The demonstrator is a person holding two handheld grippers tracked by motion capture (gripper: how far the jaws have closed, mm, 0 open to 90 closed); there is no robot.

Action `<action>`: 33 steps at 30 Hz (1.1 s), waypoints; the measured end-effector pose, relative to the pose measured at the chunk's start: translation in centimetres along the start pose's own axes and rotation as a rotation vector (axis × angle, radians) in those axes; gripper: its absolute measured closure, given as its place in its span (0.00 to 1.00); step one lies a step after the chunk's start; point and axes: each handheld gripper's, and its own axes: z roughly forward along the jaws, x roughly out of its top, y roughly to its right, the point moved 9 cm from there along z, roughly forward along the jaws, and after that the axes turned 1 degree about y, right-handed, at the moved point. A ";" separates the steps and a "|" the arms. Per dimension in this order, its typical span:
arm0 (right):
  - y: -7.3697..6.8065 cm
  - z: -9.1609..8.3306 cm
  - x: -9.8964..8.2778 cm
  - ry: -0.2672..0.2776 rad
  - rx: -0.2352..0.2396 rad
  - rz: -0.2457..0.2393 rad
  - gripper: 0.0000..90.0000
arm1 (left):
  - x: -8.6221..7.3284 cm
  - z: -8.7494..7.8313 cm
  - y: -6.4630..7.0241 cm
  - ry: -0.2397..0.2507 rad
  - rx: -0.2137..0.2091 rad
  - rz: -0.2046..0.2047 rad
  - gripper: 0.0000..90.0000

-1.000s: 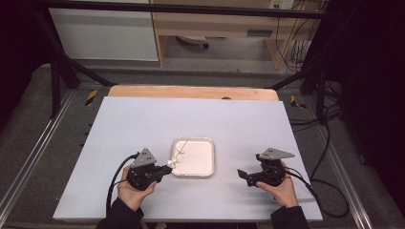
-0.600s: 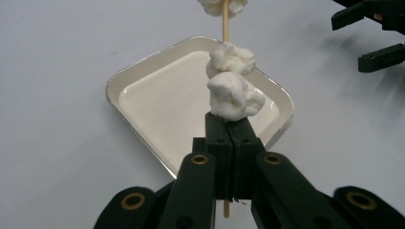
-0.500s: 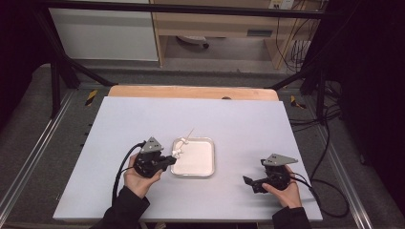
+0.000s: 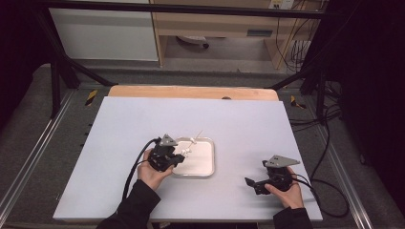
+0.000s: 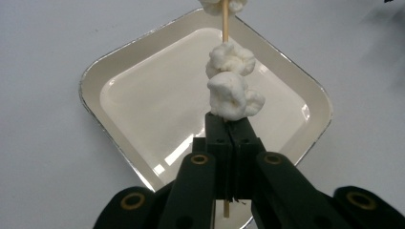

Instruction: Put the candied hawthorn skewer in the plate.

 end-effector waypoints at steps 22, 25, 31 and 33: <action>0.1 -0.2 -0.1 0.003 0.008 -0.004 0.01 | -1.8 2.6 -0.1 -0.138 0.069 0.087 0.98; 0.0 -0.2 -0.1 0.003 0.008 -0.004 0.01 | -1.9 2.7 0.0 -0.138 0.073 0.094 0.98; 0.0 -0.2 -0.1 0.003 0.009 -0.004 0.01 | -1.9 2.7 0.0 -0.137 0.072 0.094 0.96; 0.0 -0.2 -0.1 0.005 0.010 -0.006 0.01 | -1.9 2.6 -0.2 -0.140 0.077 0.096 0.93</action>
